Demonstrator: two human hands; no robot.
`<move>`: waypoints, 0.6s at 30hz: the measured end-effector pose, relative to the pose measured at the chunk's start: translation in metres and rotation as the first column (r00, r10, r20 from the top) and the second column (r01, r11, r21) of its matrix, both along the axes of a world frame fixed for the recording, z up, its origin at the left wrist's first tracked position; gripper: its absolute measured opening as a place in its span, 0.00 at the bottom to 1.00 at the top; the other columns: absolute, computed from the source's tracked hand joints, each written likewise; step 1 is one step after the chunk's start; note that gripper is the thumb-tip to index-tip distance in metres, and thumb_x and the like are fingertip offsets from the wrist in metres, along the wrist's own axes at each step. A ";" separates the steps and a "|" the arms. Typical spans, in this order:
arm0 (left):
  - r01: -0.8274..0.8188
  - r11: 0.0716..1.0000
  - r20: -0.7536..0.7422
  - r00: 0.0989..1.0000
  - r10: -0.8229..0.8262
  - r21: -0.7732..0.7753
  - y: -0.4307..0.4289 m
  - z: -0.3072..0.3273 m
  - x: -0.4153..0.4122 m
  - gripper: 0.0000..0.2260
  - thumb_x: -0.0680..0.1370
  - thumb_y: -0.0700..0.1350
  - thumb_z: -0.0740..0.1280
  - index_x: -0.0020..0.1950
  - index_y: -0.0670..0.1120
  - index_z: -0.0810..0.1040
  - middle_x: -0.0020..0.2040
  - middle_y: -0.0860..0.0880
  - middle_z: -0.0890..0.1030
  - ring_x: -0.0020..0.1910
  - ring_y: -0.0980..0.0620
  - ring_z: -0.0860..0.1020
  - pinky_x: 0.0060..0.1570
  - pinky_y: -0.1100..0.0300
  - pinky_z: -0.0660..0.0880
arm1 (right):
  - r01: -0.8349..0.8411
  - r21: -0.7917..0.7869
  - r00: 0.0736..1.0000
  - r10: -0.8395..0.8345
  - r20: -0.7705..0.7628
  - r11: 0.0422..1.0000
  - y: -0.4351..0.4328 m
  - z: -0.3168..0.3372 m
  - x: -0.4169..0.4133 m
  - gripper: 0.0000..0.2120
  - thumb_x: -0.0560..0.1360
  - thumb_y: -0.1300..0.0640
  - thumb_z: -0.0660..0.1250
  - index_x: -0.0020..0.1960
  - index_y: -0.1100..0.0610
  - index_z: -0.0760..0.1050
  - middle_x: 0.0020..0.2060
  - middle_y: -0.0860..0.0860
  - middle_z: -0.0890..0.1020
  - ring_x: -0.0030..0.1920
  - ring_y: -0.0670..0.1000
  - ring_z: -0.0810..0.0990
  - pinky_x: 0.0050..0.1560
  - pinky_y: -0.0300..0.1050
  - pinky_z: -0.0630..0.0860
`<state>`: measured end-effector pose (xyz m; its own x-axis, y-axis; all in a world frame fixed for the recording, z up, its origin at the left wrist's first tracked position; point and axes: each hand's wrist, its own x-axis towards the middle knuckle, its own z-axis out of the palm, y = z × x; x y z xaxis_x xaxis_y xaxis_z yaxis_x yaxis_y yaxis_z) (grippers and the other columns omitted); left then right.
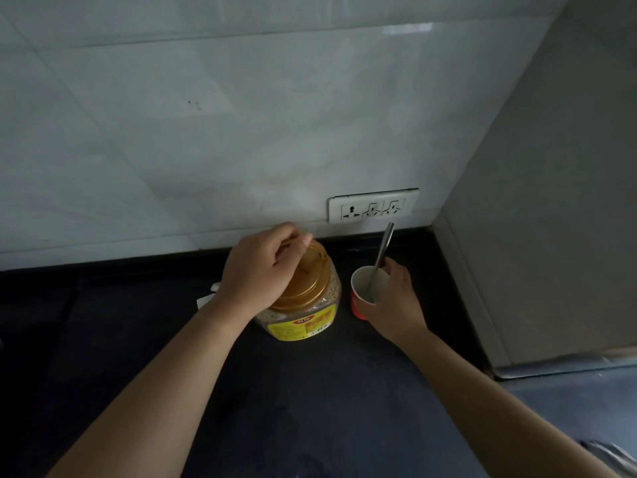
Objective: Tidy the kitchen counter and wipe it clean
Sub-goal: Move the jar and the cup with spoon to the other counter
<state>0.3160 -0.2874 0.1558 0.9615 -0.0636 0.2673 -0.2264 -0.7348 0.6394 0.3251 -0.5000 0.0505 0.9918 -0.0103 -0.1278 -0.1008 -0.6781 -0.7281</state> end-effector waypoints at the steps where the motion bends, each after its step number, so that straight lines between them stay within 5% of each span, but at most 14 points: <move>1: 0.002 1.000 -0.005 1.000 -0.002 -0.004 0.000 0.000 -0.001 0.15 0.76 0.61 0.54 0.41 0.54 0.75 0.33 0.53 0.79 0.35 0.60 0.78 0.33 0.67 0.70 | 0.015 -0.003 1.000 -0.015 -0.008 1.000 -0.003 0.000 -0.006 0.42 0.63 0.52 0.77 0.70 0.55 0.59 0.64 0.52 0.67 0.60 0.52 0.71 0.54 0.43 0.72; 5: 0.014 1.000 -0.026 1.000 -0.014 -0.014 -0.001 0.000 -0.006 0.14 0.75 0.61 0.54 0.44 0.55 0.74 0.34 0.59 0.77 0.36 0.64 0.77 0.34 0.73 0.67 | 0.041 -0.034 0.999 -0.040 0.010 0.999 -0.012 0.001 -0.033 0.37 0.62 0.51 0.76 0.66 0.53 0.63 0.61 0.50 0.66 0.56 0.51 0.72 0.50 0.41 0.70; 12: -0.063 0.997 -0.138 0.989 0.057 -0.044 -0.006 0.005 -0.022 0.11 0.78 0.56 0.59 0.47 0.51 0.77 0.40 0.57 0.78 0.42 0.58 0.77 0.38 0.67 0.69 | 0.177 0.057 0.983 -0.179 0.041 0.983 -0.022 0.023 -0.086 0.31 0.60 0.51 0.78 0.59 0.52 0.71 0.52 0.46 0.65 0.50 0.48 0.73 0.50 0.41 0.71; 18: -0.129 0.984 -0.259 0.961 0.094 -0.121 -0.011 0.012 -0.049 0.11 0.77 0.56 0.61 0.45 0.51 0.78 0.42 0.53 0.80 0.46 0.52 0.78 0.44 0.57 0.71 | 0.225 0.132 0.968 -0.237 0.086 0.965 -0.036 0.041 -0.137 0.34 0.58 0.50 0.79 0.61 0.52 0.70 0.53 0.44 0.64 0.51 0.47 0.71 0.53 0.41 0.71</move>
